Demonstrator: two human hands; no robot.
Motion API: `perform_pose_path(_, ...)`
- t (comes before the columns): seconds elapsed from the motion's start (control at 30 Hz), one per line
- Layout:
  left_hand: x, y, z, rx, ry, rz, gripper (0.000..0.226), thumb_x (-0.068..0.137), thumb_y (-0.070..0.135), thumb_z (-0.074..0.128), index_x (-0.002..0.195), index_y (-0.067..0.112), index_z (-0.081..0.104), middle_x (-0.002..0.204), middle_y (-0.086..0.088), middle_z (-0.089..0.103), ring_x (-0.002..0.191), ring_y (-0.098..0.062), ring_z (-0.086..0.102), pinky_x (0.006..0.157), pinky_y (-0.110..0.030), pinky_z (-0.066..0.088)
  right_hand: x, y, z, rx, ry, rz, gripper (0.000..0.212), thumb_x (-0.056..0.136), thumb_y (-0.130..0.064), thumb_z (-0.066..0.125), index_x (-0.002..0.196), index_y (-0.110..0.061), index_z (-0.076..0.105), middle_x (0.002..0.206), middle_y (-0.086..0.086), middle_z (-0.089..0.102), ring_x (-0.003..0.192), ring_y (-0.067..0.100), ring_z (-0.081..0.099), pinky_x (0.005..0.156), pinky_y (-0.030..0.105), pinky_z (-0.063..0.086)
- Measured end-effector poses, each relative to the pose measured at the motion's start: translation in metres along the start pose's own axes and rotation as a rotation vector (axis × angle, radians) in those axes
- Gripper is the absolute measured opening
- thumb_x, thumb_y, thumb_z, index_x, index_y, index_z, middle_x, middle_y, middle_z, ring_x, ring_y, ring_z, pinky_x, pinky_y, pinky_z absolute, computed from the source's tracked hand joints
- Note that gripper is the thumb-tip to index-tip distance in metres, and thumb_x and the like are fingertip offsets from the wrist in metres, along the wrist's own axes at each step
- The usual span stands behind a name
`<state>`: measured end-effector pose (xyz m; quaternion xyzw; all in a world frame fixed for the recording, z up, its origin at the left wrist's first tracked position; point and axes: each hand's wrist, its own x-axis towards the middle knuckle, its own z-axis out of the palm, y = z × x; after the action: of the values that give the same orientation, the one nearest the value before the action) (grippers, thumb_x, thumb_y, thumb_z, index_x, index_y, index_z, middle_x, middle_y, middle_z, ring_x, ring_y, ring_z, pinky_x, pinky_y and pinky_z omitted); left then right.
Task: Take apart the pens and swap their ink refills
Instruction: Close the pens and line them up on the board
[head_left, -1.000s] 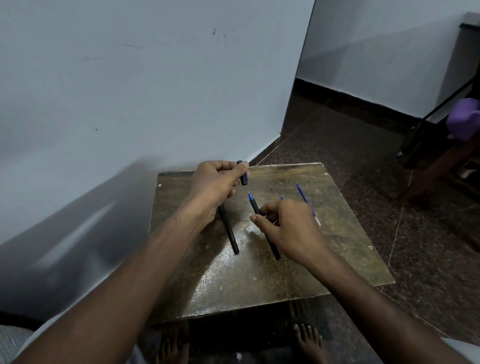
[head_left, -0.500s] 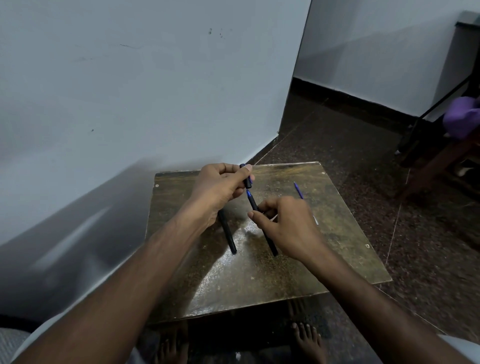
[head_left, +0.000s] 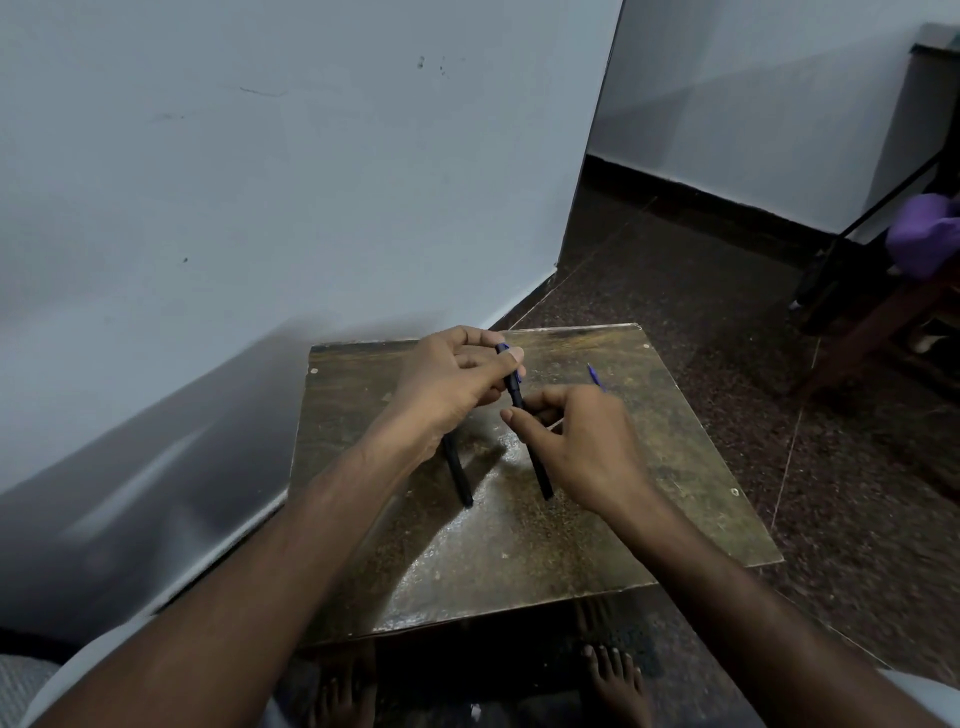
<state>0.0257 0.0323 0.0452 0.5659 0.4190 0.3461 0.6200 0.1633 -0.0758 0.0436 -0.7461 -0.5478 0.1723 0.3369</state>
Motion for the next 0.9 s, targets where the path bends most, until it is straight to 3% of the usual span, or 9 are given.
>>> perform_pose_path(0.07,-0.004,0.000,0.005,0.030,-0.010,0.031,0.025,0.094,0.026,0.086,0.112,0.014,0.074,0.092,-0.004,0.086,0.090,-0.017,0.084,0.075,-0.026,0.066,0.001,0.001,0.001,0.116,0.023,0.083,0.016,0.095,-0.046,0.079,0.087,-0.033,0.083,0.070,-0.011,0.078,0.068,0.004,0.075,0.068,0.033,0.061)
perform_pose_path(0.17,-0.005,0.001,0.008,0.026,0.024,0.062,0.025,0.094,0.024,0.087,0.110,0.011,0.074,0.093,-0.006,0.086,0.091,-0.020,0.084,0.077,-0.029,0.066,0.003,0.002,0.004,0.294,0.039,0.193,0.027,0.097,-0.044,0.079,0.079,-0.024,0.082,0.075,-0.003,0.081,0.072,0.013,0.076,0.072,0.039,0.061)
perform_pose_path(0.23,-0.004,0.001,0.006,0.055,0.057,0.085,0.024,0.093,0.026,0.087,0.108,0.011,0.074,0.091,-0.005,0.086,0.092,-0.019,0.083,0.076,-0.024,0.064,0.002,0.001,0.003,0.415,-0.045,0.233,0.026,0.100,-0.041,0.075,0.086,-0.021,0.082,0.085,0.005,0.082,0.075,0.018,0.074,0.072,0.038,0.058)
perform_pose_path(0.3,-0.003,0.000,0.004,0.092,0.078,0.103,0.024,0.093,0.028,0.087,0.106,0.012,0.074,0.089,-0.001,0.086,0.090,-0.013,0.083,0.072,-0.019,0.062,0.000,0.001,0.001,0.560,-0.188,0.271,0.011,0.102,-0.032,0.074,0.103,-0.024,0.081,0.094,0.008,0.082,0.081,0.014,0.074,0.070,0.032,0.058)
perform_pose_path(0.37,-0.001,-0.002,0.002,0.090,0.077,0.104,0.023,0.093,0.028,0.086,0.105,0.013,0.073,0.089,0.001,0.086,0.089,-0.011,0.083,0.071,-0.018,0.062,-0.001,0.004,0.000,0.657,-0.280,0.296,0.017,0.101,-0.018,0.075,0.117,-0.026,0.078,0.091,0.012,0.082,0.080,0.015,0.076,0.068,0.030,0.060)
perform_pose_path(0.43,0.001,-0.003,0.001,0.054,0.047,0.094,0.021,0.094,0.027,0.086,0.103,0.014,0.072,0.090,-0.001,0.086,0.090,-0.012,0.083,0.073,-0.021,0.061,-0.002,0.006,0.000,0.725,-0.269,0.316,0.021,0.101,-0.006,0.074,0.118,-0.018,0.076,0.085,0.009,0.083,0.076,0.015,0.077,0.067,0.026,0.062)
perform_pose_path(0.53,0.003,-0.005,0.001,0.026,0.017,0.080,0.017,0.096,0.024,0.083,0.099,0.016,0.068,0.091,-0.004,0.086,0.088,-0.016,0.080,0.076,-0.027,0.060,0.000,0.008,0.000,0.732,-0.222,0.328,0.012,0.101,-0.002,0.072,0.110,-0.008,0.077,0.089,0.010,0.086,0.072,0.013,0.079,0.069,0.026,0.066)
perform_pose_path(0.73,0.005,-0.009,-0.004,0.044,-0.001,0.109,0.019,0.096,0.021,0.083,0.099,0.016,0.065,0.090,-0.005,0.086,0.089,-0.017,0.080,0.080,-0.030,0.062,-0.001,0.003,0.005,0.628,-0.182,0.254,0.009,0.101,-0.004,0.073,0.106,-0.009,0.079,0.089,0.012,0.085,0.068,0.013,0.077,0.069,0.030,0.066)
perform_pose_path(0.9,0.003,0.003,-0.022,0.123,0.028,0.109,0.025,0.095,0.039,0.082,0.101,0.016,0.074,0.092,0.001,0.086,0.090,-0.013,0.083,0.083,-0.028,0.066,0.015,-0.002,-0.002,0.496,-0.255,0.246,0.008,0.100,-0.014,0.077,0.106,-0.010,0.082,0.092,0.008,0.086,0.086,0.020,0.084,0.086,0.041,0.069)
